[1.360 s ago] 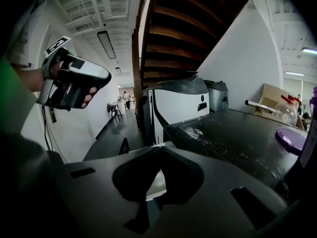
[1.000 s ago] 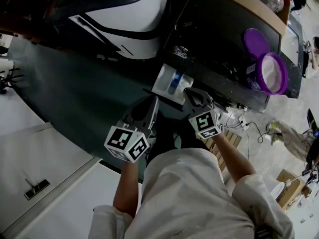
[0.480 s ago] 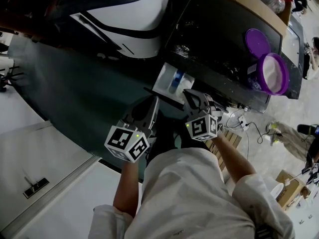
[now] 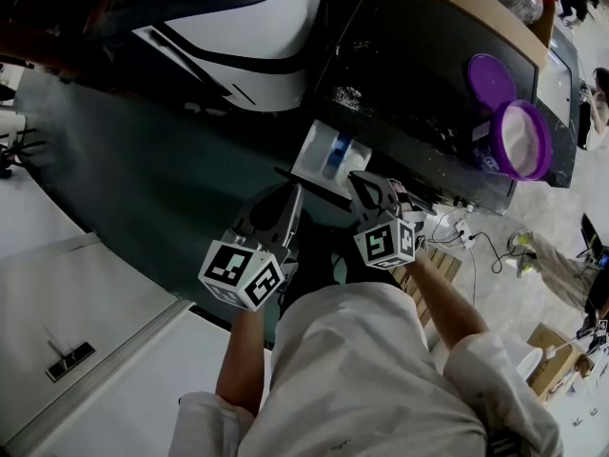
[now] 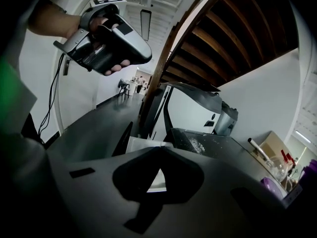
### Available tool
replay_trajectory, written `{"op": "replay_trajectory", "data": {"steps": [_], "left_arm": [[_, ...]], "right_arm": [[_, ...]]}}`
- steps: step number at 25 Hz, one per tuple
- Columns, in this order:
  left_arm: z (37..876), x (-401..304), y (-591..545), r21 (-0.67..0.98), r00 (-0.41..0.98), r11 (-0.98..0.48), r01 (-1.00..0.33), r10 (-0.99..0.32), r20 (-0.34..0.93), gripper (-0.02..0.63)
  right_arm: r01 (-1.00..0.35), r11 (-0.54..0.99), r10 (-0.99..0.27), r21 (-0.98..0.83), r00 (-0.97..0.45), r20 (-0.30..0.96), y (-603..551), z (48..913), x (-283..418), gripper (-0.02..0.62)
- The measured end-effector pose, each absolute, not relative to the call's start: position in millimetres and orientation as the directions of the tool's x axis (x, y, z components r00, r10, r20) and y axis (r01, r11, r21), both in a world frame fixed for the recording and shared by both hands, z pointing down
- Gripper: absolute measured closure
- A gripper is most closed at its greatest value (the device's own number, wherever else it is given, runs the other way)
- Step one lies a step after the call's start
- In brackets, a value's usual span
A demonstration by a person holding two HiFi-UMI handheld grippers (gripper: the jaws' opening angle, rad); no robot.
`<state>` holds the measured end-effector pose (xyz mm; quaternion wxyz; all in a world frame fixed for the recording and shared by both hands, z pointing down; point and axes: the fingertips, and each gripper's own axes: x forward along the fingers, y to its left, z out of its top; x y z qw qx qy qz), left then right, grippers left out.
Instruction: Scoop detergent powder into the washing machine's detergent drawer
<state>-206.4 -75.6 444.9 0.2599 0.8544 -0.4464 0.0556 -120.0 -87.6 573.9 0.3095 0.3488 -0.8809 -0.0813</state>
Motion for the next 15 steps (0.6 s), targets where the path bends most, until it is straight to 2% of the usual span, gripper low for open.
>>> {"op": "replay_trajectory", "data": {"steps": [15], "left_arm": [[443.9, -206.1, -76.9, 0.393, 0.597, -0.469, -0.791, -0.733, 0.326, 0.586]], "right_arm": [[-0.578, 0.754, -0.648, 0.312, -0.577, 0.497, -88.3, 576.5, -120.1, 0.588]]}}
